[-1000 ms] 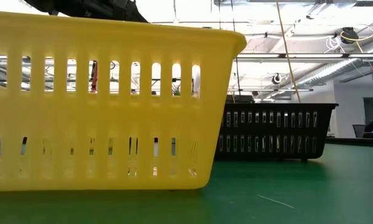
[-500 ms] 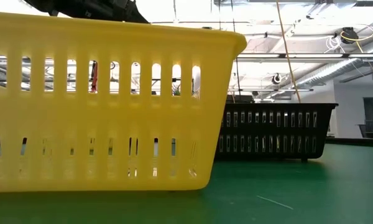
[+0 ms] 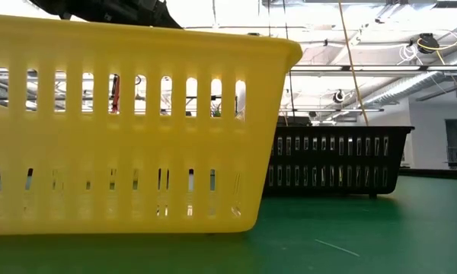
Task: Stack baskets by color
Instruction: Move the stacked red bins to the middle left of the table
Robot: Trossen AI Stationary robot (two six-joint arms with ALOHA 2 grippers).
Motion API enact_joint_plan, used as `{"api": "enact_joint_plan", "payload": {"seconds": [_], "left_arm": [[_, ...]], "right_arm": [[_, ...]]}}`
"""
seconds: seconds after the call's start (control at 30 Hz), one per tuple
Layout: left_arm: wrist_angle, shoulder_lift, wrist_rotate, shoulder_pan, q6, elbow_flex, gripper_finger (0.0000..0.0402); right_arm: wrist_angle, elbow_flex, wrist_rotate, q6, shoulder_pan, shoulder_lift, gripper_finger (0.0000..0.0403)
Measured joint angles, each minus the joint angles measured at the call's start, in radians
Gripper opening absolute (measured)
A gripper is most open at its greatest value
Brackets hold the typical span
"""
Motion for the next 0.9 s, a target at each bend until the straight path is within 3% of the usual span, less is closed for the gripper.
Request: {"api": "enact_joint_plan", "payload": {"seconds": [0.23,0.43,0.6,0.77,0.9], "left_arm": [[0.0,0.0,0.0,0.0,0.0,0.0,0.0312],[0.0,0.0,0.0,0.0,0.0,0.0,0.0312],[0.0,0.0,0.0,0.0,0.0,0.0,0.0312],[0.0,0.0,0.0,0.0,0.0,0.0,0.0312],[0.0,0.0,0.0,0.0,0.0,0.0,0.0312]], "right_arm": [[-0.036,0.0,-0.063,-0.025,-0.003,0.022,0.0171],[-0.105,0.0,0.035,-0.026,-0.008,0.006,0.0153],[-0.213,0.0,0.089,-0.064,-0.04,0.007,0.0108],[-0.306,0.002,0.089,-0.2,-0.1,0.005,0.0021],[-0.414,0.003,0.101,-0.375,-0.17,0.002,0.0016]]}}
